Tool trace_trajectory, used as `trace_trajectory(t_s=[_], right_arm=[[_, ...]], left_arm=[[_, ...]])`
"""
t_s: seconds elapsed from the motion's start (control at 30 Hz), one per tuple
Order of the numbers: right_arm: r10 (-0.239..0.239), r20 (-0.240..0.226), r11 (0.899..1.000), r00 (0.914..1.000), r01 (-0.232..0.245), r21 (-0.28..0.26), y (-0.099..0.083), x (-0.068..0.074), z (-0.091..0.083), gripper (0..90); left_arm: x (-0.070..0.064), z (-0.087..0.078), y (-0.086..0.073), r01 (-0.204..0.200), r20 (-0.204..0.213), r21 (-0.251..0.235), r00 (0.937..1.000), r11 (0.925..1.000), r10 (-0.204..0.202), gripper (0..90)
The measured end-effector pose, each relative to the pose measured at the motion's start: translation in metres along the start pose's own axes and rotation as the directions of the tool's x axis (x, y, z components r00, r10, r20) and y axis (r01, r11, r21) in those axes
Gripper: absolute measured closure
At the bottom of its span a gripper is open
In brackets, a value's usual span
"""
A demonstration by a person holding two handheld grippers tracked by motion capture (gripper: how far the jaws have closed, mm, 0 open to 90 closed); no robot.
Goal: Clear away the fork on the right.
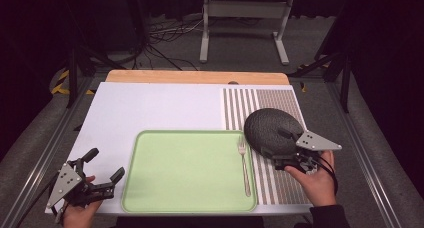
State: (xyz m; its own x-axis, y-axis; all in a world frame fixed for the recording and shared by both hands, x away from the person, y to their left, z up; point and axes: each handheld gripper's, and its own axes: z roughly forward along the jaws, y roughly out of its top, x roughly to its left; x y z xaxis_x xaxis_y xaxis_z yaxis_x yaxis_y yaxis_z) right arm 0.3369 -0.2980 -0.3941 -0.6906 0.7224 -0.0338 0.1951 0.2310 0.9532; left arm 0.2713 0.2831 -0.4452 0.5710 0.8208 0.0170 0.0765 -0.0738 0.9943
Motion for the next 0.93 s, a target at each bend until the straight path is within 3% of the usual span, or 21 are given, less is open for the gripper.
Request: trace_trajectory(t_s=[0.2,0.47,0.67,0.93], right_arm=[[0.029,0.006,0.999,0.9996,-0.029,-0.019,-0.016,-0.006,-0.007,12.5],[0.055,-0.020,0.997,0.9983,-0.056,-0.052,-0.042,-0.013,-0.014,11.9],[0.046,-0.024,0.999,0.9987,-0.046,-0.003,-0.055,-0.012,-0.013,11.6],[0.044,-0.026,0.999,0.9987,-0.044,0.000,-0.055,-0.011,-0.012,11.6]], left_arm=[[0.000,0.000,0.000,0.000,0.000,-0.003,1.0000,1.0000,0.000,0.0],[0.000,0.001,0.000,-0.001,0.001,-0.004,1.0000,1.0000,0.001,0.0],[0.000,0.000,0.000,0.000,0.002,-0.005,1.0000,1.0000,0.000,0.0],[0.001,0.000,0.000,0.001,0.003,-0.006,1.0000,1.0000,-0.001,0.0]])
